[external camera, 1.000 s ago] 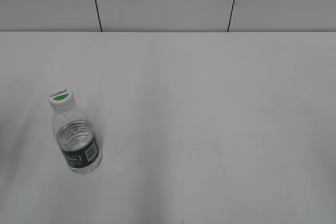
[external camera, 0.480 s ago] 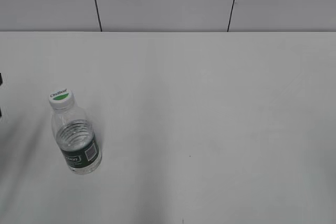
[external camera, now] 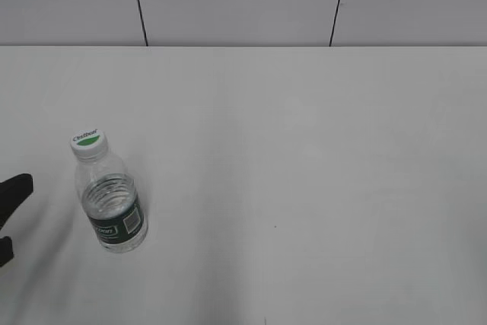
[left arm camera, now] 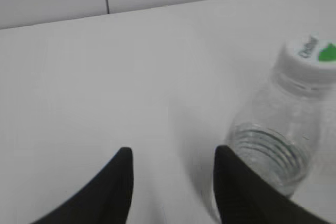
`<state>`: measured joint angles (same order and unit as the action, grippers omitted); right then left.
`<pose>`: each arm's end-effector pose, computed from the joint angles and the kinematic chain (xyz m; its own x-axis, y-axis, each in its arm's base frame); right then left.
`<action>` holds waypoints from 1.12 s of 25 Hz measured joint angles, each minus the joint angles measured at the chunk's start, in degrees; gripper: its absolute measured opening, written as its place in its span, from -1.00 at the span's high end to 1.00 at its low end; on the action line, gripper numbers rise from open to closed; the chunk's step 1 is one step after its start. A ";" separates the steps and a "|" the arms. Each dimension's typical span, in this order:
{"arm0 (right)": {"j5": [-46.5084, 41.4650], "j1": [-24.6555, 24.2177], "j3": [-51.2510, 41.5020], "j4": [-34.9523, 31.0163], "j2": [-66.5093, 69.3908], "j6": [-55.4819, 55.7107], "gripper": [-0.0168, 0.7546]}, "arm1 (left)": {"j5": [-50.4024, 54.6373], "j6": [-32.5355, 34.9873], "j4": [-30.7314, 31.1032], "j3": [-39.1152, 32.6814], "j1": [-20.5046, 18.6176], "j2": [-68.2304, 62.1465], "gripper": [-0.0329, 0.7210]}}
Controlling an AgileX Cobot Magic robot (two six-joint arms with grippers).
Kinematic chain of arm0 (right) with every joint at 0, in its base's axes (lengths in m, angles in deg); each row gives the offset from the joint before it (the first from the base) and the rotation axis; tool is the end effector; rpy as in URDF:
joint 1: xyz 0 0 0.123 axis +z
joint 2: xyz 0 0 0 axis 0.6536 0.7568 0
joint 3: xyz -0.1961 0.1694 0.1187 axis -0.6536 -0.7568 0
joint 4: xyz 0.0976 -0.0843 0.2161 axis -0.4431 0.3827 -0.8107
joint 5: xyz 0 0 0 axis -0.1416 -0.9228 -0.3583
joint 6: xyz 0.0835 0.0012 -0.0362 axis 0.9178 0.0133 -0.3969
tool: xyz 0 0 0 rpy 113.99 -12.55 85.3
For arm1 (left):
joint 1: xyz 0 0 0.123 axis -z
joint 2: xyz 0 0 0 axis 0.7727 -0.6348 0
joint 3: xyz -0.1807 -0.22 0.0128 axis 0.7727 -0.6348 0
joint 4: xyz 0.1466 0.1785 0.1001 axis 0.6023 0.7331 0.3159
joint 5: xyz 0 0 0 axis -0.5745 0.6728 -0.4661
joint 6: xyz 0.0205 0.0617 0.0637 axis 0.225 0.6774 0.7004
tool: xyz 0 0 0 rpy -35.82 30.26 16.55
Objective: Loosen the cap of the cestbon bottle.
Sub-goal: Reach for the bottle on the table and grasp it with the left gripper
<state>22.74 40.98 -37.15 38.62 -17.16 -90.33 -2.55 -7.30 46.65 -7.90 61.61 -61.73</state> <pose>-0.0076 -0.0013 0.2755 -0.4715 -0.1753 -0.8643 -0.0739 0.9845 -0.1594 0.1305 -0.0407 0.1697 -0.2935 0.1063 -0.9500 0.3572 0.9340 -0.0059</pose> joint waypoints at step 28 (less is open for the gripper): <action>0.00 0.00 0.00 0.00 0.00 0.00 -0.39 | -20.91 -12.30 18.68 0.00 0.00 -31.44 -0.39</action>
<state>22.74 40.98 -37.15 38.62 -17.16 -90.33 -23.46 -19.60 65.33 -7.90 61.61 -93.17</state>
